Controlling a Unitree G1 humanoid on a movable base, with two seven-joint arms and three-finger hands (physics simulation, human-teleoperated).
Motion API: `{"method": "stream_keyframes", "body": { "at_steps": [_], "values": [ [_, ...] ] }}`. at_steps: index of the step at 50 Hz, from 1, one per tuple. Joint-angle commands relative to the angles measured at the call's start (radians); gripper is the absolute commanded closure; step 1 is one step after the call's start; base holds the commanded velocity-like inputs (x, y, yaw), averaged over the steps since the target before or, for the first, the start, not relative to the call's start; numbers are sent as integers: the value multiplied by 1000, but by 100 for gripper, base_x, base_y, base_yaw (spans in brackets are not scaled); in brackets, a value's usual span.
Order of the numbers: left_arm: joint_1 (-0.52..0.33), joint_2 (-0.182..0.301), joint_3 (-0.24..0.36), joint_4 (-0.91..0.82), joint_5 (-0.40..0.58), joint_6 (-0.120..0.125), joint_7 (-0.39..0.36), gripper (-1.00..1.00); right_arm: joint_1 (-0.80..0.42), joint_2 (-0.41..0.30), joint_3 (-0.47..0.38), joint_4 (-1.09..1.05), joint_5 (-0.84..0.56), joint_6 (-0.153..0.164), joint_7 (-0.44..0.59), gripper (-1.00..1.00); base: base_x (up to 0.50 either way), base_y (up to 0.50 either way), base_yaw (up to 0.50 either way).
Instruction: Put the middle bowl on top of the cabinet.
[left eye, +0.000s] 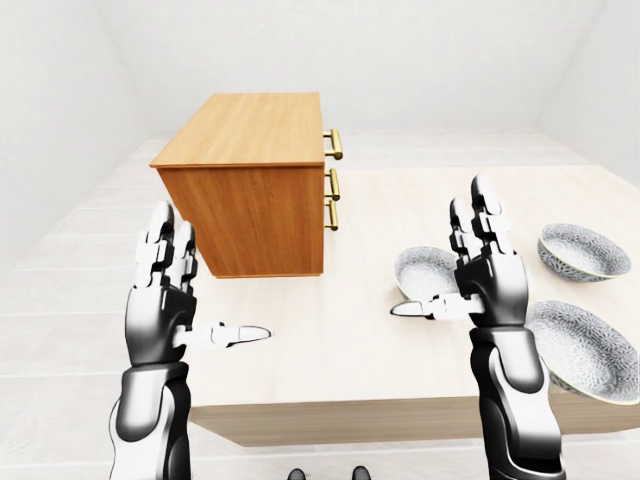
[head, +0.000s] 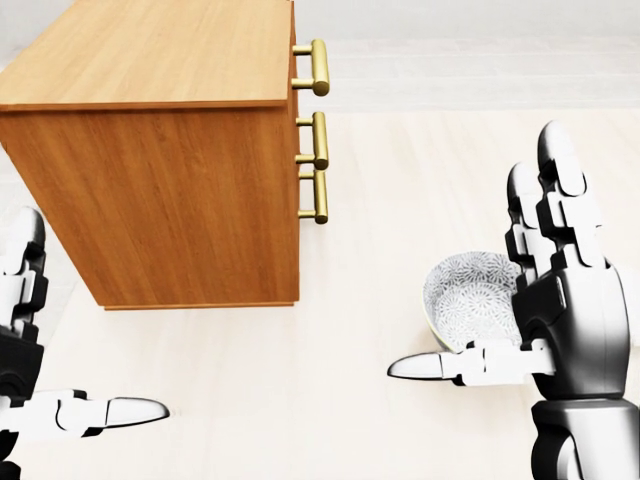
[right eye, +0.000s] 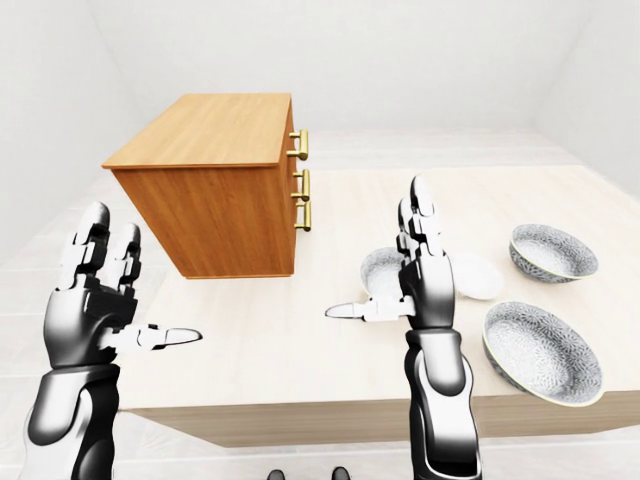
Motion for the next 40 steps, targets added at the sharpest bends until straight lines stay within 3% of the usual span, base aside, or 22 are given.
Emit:
{"method": "stream_keyframes", "body": {
  "at_steps": [1,22,34,40],
  "values": [
    [10,-1,4,2,-3,0,-1,-100,17,7,11,-12,-16,0,6,-100,0,50,0],
    [5,-2,-12,-7,28,0,12,-100,15,2,-21,-9,5,0,21,-100,0,6,0],
    [12,-2,-14,-26,27,0,7,-100,17,3,-25,-18,6,0,23,-100,42,0,0],
    [18,-5,-12,-25,26,0,5,-100,23,4,-28,-14,13,0,27,-100,9,0,0]
  ]
}}
